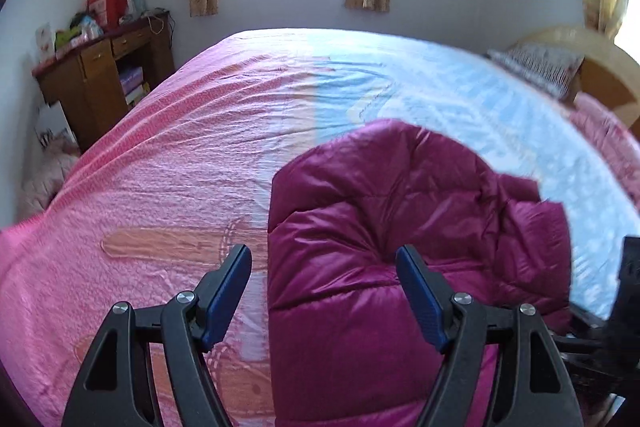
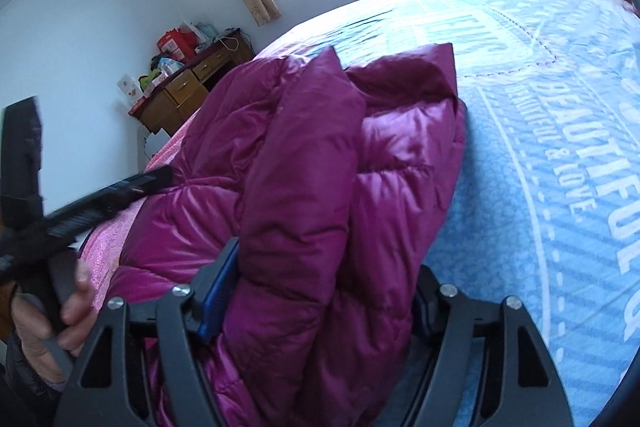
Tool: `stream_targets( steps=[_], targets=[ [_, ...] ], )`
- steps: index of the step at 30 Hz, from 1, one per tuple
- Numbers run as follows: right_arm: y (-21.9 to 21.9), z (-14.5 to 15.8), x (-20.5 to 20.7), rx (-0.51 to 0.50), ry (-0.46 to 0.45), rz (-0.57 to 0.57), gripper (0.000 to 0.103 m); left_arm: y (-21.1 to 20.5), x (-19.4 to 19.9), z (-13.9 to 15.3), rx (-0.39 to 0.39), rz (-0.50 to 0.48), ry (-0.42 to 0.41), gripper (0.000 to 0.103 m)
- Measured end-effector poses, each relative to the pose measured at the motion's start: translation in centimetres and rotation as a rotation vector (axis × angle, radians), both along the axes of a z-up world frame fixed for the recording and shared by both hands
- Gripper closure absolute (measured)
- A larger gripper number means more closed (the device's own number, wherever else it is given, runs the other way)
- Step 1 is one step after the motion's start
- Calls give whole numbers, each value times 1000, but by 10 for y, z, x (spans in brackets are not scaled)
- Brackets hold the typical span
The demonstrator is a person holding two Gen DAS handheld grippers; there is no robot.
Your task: Fold large clothes
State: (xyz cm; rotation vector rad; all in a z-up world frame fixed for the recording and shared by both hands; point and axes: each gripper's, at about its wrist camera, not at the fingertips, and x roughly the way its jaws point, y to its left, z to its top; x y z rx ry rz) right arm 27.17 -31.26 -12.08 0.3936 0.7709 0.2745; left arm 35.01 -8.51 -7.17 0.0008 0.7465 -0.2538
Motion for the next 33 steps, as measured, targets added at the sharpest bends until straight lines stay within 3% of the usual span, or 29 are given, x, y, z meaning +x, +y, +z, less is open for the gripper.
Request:
stream_targets(
  steps=[5, 12, 19, 28, 31, 33],
  targets=[
    [-2, -1, -3, 23, -4, 2, 29, 3, 12, -27, -12, 8, 105, 28],
    [-10, -2, -11, 26, -4, 3, 28, -12, 15, -37, 41, 11, 102, 27],
    [-9, -2, -9, 29, -2, 1, 28, 0, 15, -41, -68, -4, 160, 27],
    [-9, -2, -9, 30, -3, 1, 28, -1, 14, -42, -92, -13, 165, 27],
    [-8, -1, -8, 31, -3, 1, 27, 8, 12, -40, -155, -19, 161, 27],
    [-9, -1, -7, 34, -5, 2, 27, 26, 7, -38, -290, -22, 151, 27]
  ],
)
